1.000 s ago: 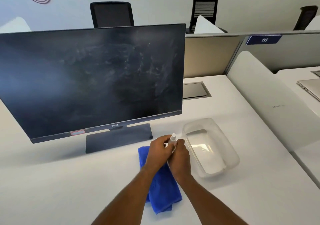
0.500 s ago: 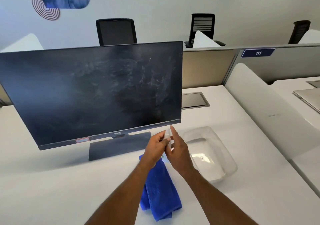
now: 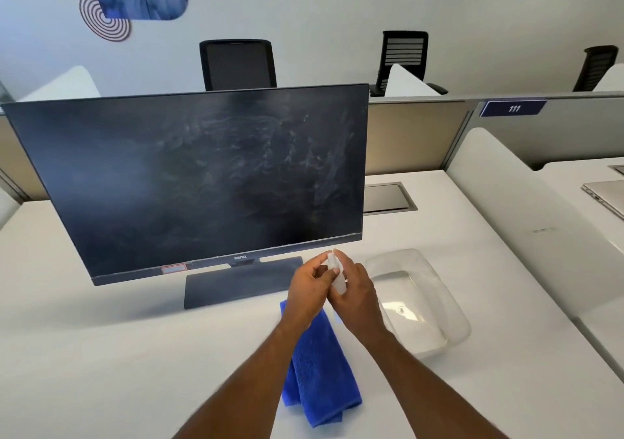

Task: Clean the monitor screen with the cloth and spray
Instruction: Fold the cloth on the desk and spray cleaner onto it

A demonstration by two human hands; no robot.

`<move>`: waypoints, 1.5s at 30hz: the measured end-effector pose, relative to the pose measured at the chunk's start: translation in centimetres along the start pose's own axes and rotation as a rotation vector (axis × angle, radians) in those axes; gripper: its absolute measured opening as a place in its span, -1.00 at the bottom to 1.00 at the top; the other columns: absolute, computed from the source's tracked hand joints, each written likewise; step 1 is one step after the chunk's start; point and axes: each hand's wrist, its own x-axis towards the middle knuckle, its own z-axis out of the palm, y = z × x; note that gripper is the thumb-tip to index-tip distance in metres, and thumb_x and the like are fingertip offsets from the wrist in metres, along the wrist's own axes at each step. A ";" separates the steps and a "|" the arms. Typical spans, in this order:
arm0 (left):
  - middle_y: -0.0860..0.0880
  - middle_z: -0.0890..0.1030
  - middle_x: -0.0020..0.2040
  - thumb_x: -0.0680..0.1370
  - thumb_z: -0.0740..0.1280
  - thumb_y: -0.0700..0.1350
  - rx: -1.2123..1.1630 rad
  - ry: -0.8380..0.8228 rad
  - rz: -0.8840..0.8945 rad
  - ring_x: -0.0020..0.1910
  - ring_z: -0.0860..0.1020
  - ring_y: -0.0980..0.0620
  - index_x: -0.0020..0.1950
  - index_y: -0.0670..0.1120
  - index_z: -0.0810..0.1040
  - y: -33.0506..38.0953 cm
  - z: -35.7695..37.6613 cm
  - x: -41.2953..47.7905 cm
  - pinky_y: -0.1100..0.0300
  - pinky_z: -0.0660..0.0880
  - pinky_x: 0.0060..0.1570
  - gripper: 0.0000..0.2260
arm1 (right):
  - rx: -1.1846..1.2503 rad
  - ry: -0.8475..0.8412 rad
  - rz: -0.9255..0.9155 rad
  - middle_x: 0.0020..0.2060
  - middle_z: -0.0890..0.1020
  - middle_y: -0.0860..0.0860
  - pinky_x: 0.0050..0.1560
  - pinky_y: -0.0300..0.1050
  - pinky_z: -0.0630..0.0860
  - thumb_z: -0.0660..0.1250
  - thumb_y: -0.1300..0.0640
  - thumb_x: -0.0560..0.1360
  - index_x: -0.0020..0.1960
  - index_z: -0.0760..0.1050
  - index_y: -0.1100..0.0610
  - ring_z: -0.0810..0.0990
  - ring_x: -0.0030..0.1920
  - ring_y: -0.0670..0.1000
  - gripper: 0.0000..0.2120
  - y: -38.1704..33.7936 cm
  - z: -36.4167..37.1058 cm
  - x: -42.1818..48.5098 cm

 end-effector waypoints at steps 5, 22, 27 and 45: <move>0.08 0.70 -0.18 0.60 0.32 -0.03 -0.025 0.084 0.035 -0.12 0.67 0.08 -0.10 0.08 0.67 0.3 -0.6 -0.1 0.16 0.64 -0.06 -0.84 | -0.022 -0.047 -0.005 0.06 0.62 0.09 0.02 -0.12 0.61 0.06 -0.42 0.46 0.40 0.39 0.10 0.61 0.00 0.03 -0.25 -0.3 0.2 -0.7; -0.08 0.71 -0.14 0.64 0.25 -0.08 -0.002 0.107 -0.092 -0.10 0.68 -0.05 -0.13 -0.04 0.70 -0.5 -1.6 -0.8 0.10 0.64 -0.09 -0.74 | 0.265 -0.270 0.178 0.29 0.52 -0.01 0.23 -0.13 0.51 0.37 -0.11 0.48 0.44 0.29 0.01 0.54 0.19 -0.03 -0.42 0.0 1.0 -1.8; -0.03 0.65 -0.12 0.65 0.22 -0.08 -0.026 0.112 -0.196 -0.09 0.64 0.00 -0.08 -0.04 0.63 -1.0 -1.4 -1.1 0.26 0.60 -0.17 -0.78 | 0.371 -0.471 0.344 0.27 0.49 -0.01 0.00 -0.36 0.54 0.26 0.09 0.59 0.48 0.20 -0.03 0.55 0.11 -0.06 -0.50 0.2 0.2 -2.1; -0.04 0.48 0.39 0.57 0.21 0.18 1.071 -0.157 0.189 0.35 0.42 -0.02 0.43 -0.09 0.39 -6.5 -6.4 -3.9 0.14 0.30 0.36 -0.49 | -0.133 -0.578 0.116 0.37 0.46 -0.06 0.35 -0.10 0.35 0.26 -0.06 0.55 0.49 0.21 -0.14 0.44 0.33 0.00 -0.46 1.0 0.2 -3.8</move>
